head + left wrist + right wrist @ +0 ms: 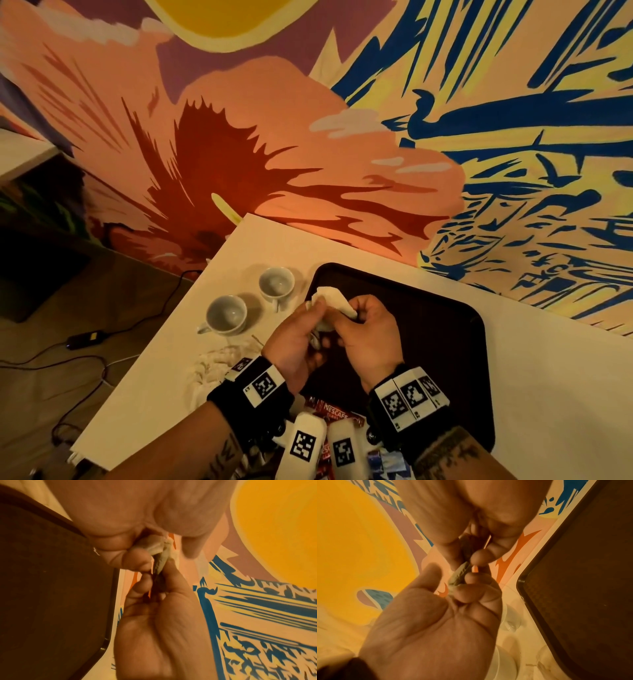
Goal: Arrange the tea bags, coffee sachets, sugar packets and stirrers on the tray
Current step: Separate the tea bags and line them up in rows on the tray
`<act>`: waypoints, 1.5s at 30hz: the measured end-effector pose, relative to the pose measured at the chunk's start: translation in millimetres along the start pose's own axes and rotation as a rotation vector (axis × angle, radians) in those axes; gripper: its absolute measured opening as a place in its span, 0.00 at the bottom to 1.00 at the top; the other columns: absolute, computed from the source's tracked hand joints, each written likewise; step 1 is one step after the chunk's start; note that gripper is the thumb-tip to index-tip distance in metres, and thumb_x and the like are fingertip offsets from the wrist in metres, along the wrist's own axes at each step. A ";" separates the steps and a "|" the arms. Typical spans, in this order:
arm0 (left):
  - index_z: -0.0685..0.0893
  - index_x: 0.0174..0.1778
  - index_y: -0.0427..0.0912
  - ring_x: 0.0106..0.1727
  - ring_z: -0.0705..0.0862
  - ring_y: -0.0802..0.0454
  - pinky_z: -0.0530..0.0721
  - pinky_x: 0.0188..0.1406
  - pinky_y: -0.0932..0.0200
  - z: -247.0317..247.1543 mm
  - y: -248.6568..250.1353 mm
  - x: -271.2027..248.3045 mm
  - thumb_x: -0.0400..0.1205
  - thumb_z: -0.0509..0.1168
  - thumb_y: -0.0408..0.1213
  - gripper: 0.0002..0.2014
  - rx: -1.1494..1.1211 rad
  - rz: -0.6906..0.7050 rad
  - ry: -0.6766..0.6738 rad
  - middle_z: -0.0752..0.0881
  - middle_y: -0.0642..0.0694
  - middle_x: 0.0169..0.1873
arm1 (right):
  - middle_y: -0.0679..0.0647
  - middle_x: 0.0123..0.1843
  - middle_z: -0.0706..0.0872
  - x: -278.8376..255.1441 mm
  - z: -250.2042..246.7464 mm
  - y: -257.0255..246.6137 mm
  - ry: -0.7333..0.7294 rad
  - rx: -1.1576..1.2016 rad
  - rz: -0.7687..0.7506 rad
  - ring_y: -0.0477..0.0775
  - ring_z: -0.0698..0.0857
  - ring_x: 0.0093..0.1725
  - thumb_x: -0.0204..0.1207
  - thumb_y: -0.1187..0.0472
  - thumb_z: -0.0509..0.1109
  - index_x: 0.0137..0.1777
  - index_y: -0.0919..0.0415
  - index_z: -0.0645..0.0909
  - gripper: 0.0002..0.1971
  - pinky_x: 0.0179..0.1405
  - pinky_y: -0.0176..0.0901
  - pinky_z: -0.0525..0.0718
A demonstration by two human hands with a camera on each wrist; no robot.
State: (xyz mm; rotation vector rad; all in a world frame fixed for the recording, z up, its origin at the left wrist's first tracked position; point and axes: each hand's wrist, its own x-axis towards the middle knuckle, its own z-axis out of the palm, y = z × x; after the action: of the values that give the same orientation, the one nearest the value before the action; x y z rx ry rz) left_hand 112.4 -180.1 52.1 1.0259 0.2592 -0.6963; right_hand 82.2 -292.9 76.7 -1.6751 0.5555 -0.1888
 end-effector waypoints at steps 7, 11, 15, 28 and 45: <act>0.81 0.53 0.44 0.30 0.82 0.56 0.68 0.20 0.65 -5.2 6.9 2.5 0.86 0.64 0.41 0.05 0.017 0.073 0.030 0.86 0.48 0.33 | 0.44 0.30 0.90 3.2 -2.9 6.1 -0.078 -0.052 -0.026 0.36 0.83 0.27 0.74 0.58 0.81 0.41 0.55 0.87 0.05 0.29 0.31 0.79; 0.82 0.62 0.41 0.44 0.89 0.49 0.70 0.23 0.64 -7.6 7.3 6.3 0.82 0.69 0.37 0.13 0.062 0.091 0.047 0.91 0.43 0.46 | 0.41 0.29 0.89 7.5 -6.4 9.0 -0.070 -0.005 -0.016 0.35 0.84 0.28 0.76 0.59 0.78 0.41 0.55 0.87 0.04 0.28 0.30 0.79; 0.81 0.60 0.36 0.30 0.85 0.54 0.70 0.20 0.63 -12.4 7.8 10.8 0.81 0.71 0.33 0.12 0.200 0.180 0.145 0.89 0.40 0.37 | 0.43 0.37 0.93 12.5 -8.2 13.1 -0.173 -0.075 -0.022 0.37 0.89 0.37 0.77 0.57 0.78 0.43 0.52 0.89 0.02 0.37 0.28 0.81; 0.86 0.47 0.41 0.29 0.83 0.55 0.79 0.26 0.60 -56.3 3.4 60.5 0.85 0.67 0.45 0.11 0.561 0.095 0.241 0.90 0.48 0.32 | 0.44 0.43 0.90 116.8 4.8 62.1 -0.297 -0.473 0.027 0.46 0.89 0.46 0.77 0.55 0.76 0.42 0.42 0.83 0.07 0.54 0.51 0.89; 0.85 0.52 0.42 0.34 0.86 0.50 0.84 0.32 0.57 -72.5 -21.0 81.2 0.85 0.66 0.46 0.11 0.301 -0.064 0.264 0.92 0.39 0.41 | 0.49 0.46 0.91 247.1 41.1 102.9 -0.239 -0.816 0.129 0.51 0.88 0.49 0.78 0.51 0.74 0.44 0.48 0.83 0.04 0.55 0.41 0.83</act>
State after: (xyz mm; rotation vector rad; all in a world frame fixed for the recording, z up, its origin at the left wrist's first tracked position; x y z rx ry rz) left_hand 169.0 -158.4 -40.7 1.4049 0.4265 -0.6698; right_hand 288.5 -378.8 -76.2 -2.3929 0.5938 0.3821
